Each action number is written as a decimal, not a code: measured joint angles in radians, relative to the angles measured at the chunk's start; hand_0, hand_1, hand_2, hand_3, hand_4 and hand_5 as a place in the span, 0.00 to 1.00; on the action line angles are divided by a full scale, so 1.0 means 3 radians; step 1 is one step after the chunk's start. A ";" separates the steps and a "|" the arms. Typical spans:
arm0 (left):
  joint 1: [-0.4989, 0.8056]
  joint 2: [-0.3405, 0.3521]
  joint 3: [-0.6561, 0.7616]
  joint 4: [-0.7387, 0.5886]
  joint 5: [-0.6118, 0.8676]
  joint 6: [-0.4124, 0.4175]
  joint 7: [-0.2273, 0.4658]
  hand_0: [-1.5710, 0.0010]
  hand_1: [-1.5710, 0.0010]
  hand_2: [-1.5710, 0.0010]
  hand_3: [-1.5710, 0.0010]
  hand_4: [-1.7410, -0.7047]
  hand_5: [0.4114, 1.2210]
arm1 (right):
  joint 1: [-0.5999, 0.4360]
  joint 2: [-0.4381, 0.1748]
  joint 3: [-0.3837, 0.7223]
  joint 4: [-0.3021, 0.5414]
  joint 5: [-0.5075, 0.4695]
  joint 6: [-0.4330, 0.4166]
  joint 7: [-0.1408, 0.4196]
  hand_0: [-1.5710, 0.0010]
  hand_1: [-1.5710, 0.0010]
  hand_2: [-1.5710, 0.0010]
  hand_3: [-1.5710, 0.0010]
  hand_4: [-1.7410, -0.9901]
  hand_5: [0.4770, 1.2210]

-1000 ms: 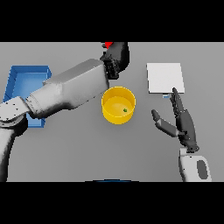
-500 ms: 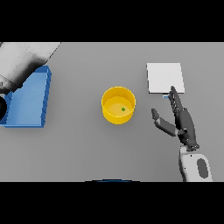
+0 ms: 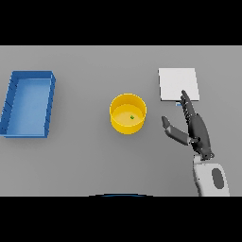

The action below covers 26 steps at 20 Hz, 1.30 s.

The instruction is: Pick up the red beaker and tilt it to pour out 1 green nut into yellow bowl. Pick up the yellow bowl and place it on the metallic measuring scale.

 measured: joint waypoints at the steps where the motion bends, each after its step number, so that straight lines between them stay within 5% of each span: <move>1: 0.0133 0.0044 0.0040 -0.0016 0.0116 0.0099 0.0057 0.00 0.00 0.00 0.11 0.01 1.00 | 0.0008 -0.0004 -0.0009 -0.0022 -0.0020 0.0003 0.0005 1.00 1.00 1.00 1.00 0.62 0.23; 13: 0.1669 0.0264 0.0307 -0.0749 0.1320 0.0907 0.0854 0.00 0.00 0.00 0.03 0.00 1.00 | 0.0048 -0.0022 0.0033 0.0043 0.0030 0.0030 -0.0091 1.00 1.00 1.00 1.00 0.58 0.31; 19: 0.2319 0.0595 0.0184 -0.1697 0.1568 0.1366 0.1052 0.00 0.00 0.00 0.15 0.00 1.00 | 0.0049 -0.0082 0.0016 0.0067 0.0054 0.0037 -0.0092 1.00 1.00 1.00 1.00 0.55 0.33; 21: 0.2420 0.0646 0.0135 -0.1907 0.1641 0.1486 0.1154 0.00 0.00 0.00 0.16 0.00 0.91 | 0.0083 -0.0069 0.0019 0.0048 0.0052 0.0028 -0.0089 1.00 1.00 1.00 1.00 0.54 0.33; 24: 0.2573 0.0694 0.0032 -0.2102 0.1796 0.1628 0.1129 0.00 0.00 0.00 0.08 0.15 0.68 | 0.0081 -0.0034 0.0061 0.0050 0.0097 0.0007 -0.0136 1.00 1.00 1.00 1.00 0.55 0.34; 26: 0.2642 0.0765 -0.0026 -0.2252 0.1903 0.1641 0.1107 0.00 0.00 0.00 0.31 0.36 0.54 | 0.0046 -0.0035 0.0052 0.0056 0.0100 -0.0007 -0.0098 1.00 1.00 1.00 1.00 0.55 0.34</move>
